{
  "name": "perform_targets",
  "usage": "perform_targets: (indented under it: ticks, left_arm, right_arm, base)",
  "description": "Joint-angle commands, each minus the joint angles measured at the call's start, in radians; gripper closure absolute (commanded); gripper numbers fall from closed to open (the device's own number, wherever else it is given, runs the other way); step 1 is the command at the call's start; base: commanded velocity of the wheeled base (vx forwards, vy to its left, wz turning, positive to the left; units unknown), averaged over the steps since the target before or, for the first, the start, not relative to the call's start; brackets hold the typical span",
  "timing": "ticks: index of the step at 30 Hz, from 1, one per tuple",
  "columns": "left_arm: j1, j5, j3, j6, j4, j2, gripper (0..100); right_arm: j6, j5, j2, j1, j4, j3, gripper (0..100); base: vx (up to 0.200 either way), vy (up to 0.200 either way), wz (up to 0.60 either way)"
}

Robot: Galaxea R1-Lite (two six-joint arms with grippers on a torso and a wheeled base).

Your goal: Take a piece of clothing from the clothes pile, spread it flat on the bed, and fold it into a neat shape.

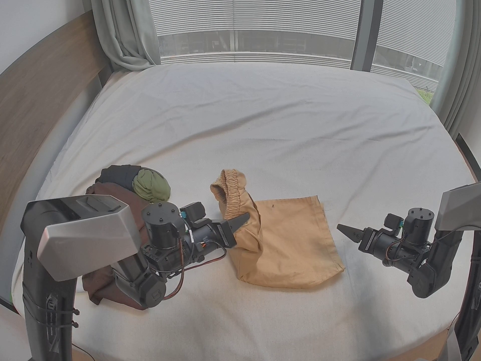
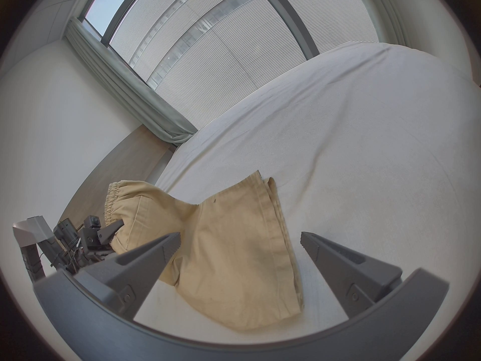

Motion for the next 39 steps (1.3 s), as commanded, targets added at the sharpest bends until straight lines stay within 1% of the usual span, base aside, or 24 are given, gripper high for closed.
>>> perform_targets:
  ticks: [1, 11, 15, 23, 39]
  left_arm:
    - [-0.029, 0.004, -0.036, -0.002, 0.024, 0.007, 100]
    - [-0.084, 0.007, -0.102, -0.006, 0.098, 0.011, 100]
    - [-0.105, 0.013, -0.159, -0.008, 0.153, 0.027, 100]
    - [-0.158, 0.042, -0.266, -0.008, 0.213, 0.099, 100]
    - [-0.205, 0.042, -0.366, -0.008, 0.323, 0.134, 100]
  right_arm:
    - [0.0, 0.008, 0.0, -0.019, 0.0, -0.004, 0]
    - [0.003, 0.012, 0.004, -0.042, 0.001, -0.022, 0]
    - [0.003, 0.021, 0.009, -0.058, 0.003, -0.03, 0]
    - [0.015, 0.021, 0.009, -0.07, 0.004, -0.039, 0]
    - [0.021, 0.023, 0.012, -0.084, 0.004, -0.053, 0]
  base:
    - [0.0, 0.0, 0.0]
    - [0.0, 0.0, 0.0]
    - [0.0, 0.0, 0.0]
    - [0.0, 0.0, 0.0]
    - [0.0, 0.0, 0.0]
